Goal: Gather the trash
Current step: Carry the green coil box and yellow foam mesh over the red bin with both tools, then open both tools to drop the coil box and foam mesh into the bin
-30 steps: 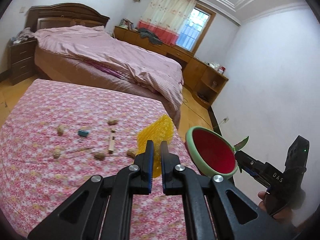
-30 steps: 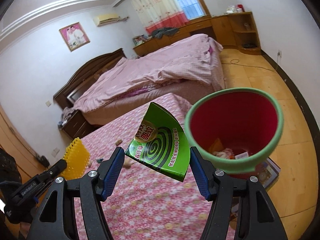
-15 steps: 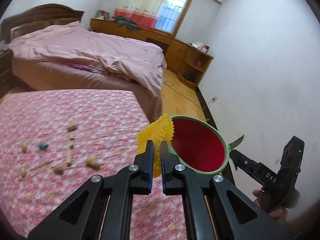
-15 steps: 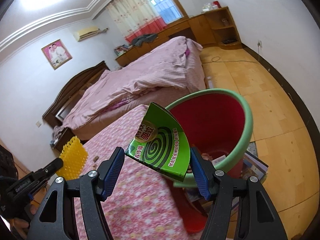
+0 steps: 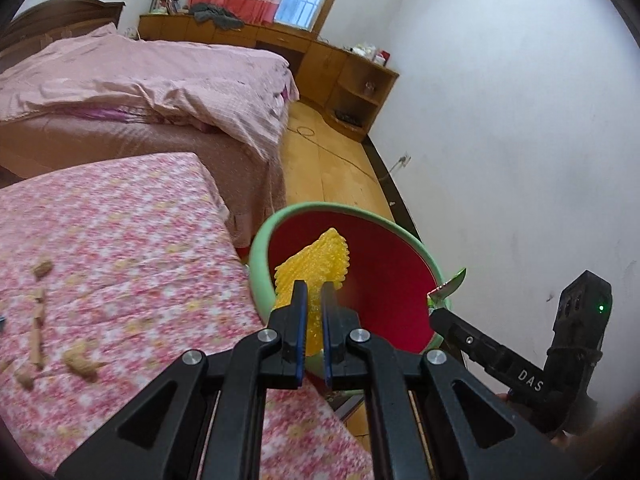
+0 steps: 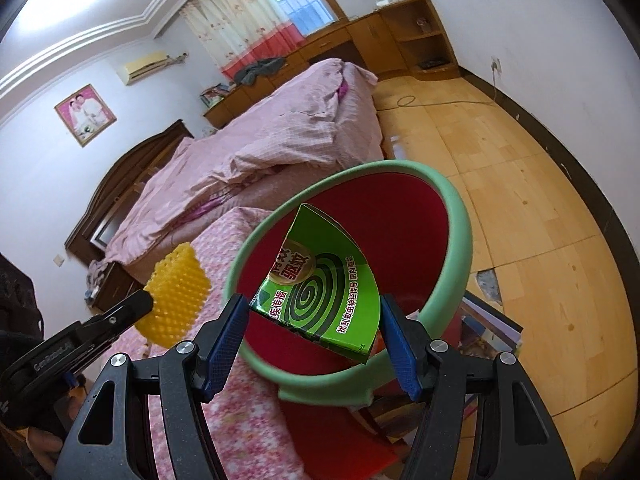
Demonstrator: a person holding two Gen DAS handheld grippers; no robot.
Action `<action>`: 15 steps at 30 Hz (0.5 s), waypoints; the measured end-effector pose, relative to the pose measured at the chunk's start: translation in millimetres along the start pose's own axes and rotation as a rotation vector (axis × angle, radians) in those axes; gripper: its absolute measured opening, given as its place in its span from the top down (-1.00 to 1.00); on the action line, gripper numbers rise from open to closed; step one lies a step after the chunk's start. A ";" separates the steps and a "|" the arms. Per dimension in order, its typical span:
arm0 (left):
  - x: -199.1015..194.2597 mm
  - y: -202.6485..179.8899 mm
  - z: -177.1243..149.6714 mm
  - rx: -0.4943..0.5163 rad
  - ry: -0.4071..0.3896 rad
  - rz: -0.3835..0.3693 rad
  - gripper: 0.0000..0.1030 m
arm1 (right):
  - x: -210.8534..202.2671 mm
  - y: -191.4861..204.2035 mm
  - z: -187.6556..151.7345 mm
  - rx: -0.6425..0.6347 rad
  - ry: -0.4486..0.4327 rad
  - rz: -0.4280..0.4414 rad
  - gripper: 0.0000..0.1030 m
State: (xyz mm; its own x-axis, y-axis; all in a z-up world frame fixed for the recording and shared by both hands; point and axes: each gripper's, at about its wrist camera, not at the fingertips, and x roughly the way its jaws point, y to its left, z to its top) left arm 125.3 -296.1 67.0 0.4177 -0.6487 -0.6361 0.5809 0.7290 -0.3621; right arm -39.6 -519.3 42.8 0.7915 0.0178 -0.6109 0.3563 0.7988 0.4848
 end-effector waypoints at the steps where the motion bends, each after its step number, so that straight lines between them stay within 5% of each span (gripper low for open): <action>1: 3.9 -1.3 -0.5 0.001 0.005 -0.002 0.91 | 1.2 -1.9 0.5 -0.001 0.000 -0.003 -0.30; 10: 32.4 -8.4 0.1 0.026 0.043 -0.019 0.88 | 15.9 -7.6 0.3 0.001 0.015 -0.030 -0.33; 15: 34.9 -5.1 0.9 0.007 0.044 -0.027 0.48 | 18.8 -4.3 0.7 -0.012 0.009 -0.041 -0.33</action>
State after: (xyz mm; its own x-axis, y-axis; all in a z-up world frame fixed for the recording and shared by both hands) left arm 137.5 -322.7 47.3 0.3705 -0.6578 -0.6557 0.5968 0.7095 -0.3746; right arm -26.0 -522.8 29.7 0.7715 -0.0098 -0.6361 0.3823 0.8064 0.4513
